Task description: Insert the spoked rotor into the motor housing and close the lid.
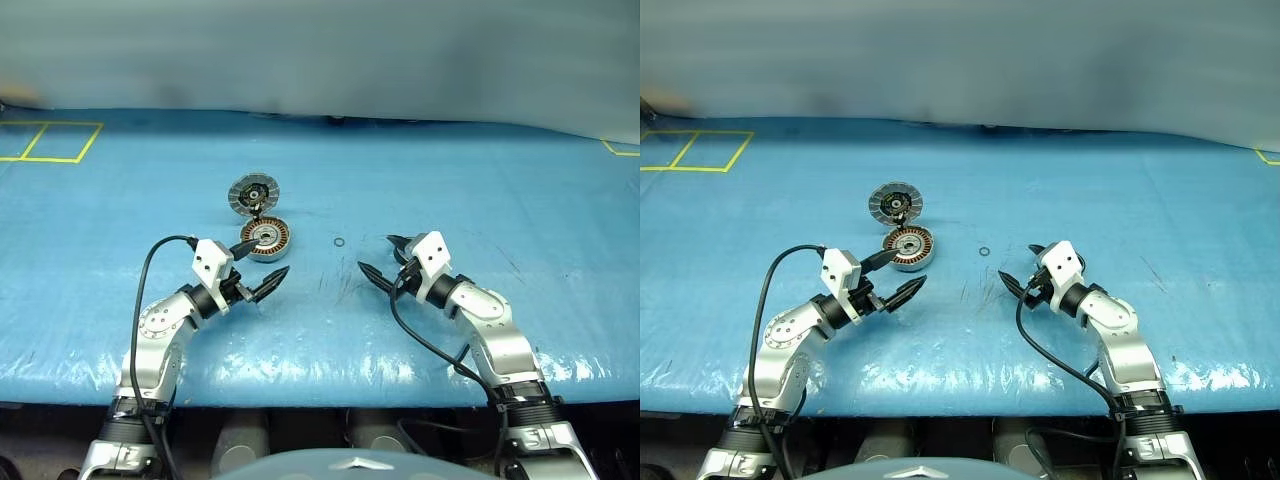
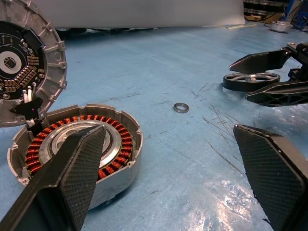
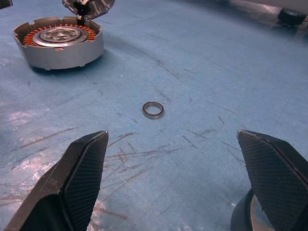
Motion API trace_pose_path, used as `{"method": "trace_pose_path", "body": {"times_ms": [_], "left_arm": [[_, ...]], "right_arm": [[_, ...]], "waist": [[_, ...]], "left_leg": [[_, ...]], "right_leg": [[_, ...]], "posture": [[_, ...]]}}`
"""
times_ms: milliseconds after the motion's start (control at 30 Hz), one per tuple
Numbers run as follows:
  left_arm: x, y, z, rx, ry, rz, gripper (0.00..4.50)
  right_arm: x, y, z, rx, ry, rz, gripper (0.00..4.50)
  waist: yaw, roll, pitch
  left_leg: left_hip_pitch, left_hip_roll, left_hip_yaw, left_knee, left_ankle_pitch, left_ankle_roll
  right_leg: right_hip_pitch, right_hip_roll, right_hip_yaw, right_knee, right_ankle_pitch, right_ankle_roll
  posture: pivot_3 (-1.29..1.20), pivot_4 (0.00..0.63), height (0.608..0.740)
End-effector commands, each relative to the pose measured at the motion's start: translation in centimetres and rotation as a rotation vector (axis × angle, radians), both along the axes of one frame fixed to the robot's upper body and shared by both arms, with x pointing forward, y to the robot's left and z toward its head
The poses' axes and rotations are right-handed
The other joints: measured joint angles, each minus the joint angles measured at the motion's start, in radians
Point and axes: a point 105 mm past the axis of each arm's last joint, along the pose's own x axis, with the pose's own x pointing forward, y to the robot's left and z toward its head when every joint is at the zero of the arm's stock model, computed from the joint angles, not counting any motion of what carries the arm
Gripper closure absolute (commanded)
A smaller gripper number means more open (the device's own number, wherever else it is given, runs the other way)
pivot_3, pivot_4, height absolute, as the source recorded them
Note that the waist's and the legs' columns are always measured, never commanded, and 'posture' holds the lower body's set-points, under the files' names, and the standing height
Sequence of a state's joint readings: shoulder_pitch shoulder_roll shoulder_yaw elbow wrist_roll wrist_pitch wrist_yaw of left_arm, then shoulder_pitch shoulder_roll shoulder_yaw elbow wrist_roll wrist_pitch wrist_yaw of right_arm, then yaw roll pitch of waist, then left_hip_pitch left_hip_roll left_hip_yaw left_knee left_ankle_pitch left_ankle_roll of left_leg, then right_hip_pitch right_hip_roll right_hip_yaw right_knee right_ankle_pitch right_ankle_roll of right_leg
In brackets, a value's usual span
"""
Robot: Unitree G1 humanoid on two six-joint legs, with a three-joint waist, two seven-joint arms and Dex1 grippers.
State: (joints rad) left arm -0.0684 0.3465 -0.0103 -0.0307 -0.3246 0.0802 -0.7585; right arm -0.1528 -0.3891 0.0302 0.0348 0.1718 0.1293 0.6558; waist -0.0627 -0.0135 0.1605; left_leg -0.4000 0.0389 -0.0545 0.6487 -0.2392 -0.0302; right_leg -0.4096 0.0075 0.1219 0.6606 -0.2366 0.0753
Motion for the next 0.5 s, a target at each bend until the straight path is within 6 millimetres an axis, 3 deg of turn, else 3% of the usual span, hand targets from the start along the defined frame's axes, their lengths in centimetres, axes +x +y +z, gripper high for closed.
{"method": "trace_pose_path", "body": {"times_ms": [33, 333, 500], "left_arm": [[0.01, -0.24, 1.03, -0.001, -0.047, -0.010, 0.00], [0.08, -0.06, 0.94, 0.018, -0.045, -0.011, 0.00], [-0.29, 0.28, 0.58, 0.170, -0.040, -0.076, 0.00]], "right_arm": [[0.14, 0.06, 1.10, 0.008, -0.051, 0.009, 0.01], [0.22, 0.19, 1.17, 0.008, -0.052, 0.015, 0.01], [0.28, 0.36, 1.27, 0.007, -0.054, 0.022, 0.01]], "waist": [[0.000, 0.000, 0.000], [0.000, 0.000, 0.000], [0.000, 0.000, 0.000]], "left_leg": [[0.000, 0.000, 0.000, 0.000, 0.000, 0.000], [0.000, 0.000, 0.000, 0.000, 0.000, 0.000], [0.000, 0.000, 0.000, 0.000, 0.000, 0.000]], "right_leg": [[0.000, 0.000, 0.000, 0.000, 0.000, 0.000], [0.000, 0.000, 0.000, 0.000, 0.000, 0.000], [0.000, 0.000, 0.000, 0.000, 0.000, 0.000]], "posture": [[0.00, 0.150, 0.740], [0.00, 0.150, 0.740], [0.00, 0.150, 0.740]]}}
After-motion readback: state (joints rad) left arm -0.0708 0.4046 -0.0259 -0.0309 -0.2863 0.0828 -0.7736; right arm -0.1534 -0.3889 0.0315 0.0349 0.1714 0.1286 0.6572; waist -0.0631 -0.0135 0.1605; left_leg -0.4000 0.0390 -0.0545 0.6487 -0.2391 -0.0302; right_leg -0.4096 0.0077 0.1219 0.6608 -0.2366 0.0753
